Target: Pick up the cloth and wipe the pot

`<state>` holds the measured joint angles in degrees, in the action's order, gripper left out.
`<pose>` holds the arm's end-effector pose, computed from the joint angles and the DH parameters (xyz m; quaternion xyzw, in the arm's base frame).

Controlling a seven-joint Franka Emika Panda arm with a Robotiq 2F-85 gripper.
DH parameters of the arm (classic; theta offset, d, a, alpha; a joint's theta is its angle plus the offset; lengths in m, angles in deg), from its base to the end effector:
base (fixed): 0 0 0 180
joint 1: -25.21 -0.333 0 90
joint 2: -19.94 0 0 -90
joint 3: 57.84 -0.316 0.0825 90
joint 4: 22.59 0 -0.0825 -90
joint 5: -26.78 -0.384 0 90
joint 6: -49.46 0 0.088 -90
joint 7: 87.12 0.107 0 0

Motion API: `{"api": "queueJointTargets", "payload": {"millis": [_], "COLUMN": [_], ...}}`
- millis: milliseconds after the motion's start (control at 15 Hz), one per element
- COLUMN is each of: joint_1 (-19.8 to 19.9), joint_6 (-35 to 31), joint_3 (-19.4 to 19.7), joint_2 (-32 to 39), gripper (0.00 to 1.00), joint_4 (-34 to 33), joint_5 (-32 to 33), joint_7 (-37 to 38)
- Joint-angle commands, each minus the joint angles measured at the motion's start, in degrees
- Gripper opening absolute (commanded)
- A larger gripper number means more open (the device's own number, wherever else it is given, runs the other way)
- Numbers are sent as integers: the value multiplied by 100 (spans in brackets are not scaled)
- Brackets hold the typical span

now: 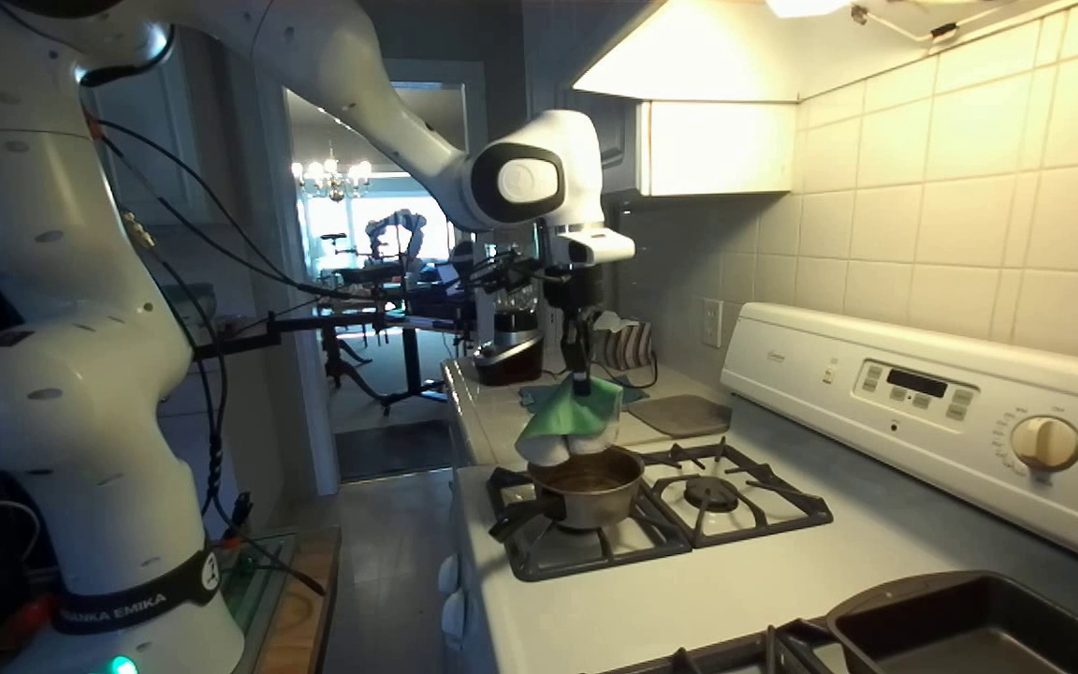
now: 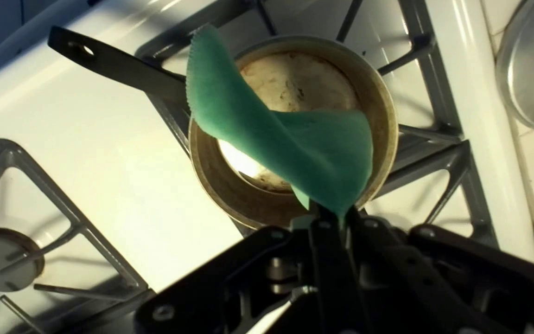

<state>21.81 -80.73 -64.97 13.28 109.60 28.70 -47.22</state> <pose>0.4938 0.0915 0.4005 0.9689 -0.2434 0.0450 0.0014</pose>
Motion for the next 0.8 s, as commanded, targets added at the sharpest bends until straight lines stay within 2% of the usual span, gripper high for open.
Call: {"api": "queueJointTargets", "payload": {"millis": [0, 267, 733], "joint_1": [-145, -340, -718], "joint_6": [-220, -200, -173], "joint_3": [-252, -577, -942], "joint_2": [-234, -355, -63], "gripper": [1, 1, 1], "joint_4": [-42, -154, -477], "joint_5": [416, 631, 507], "joint_7": [274, 212, -418]}}
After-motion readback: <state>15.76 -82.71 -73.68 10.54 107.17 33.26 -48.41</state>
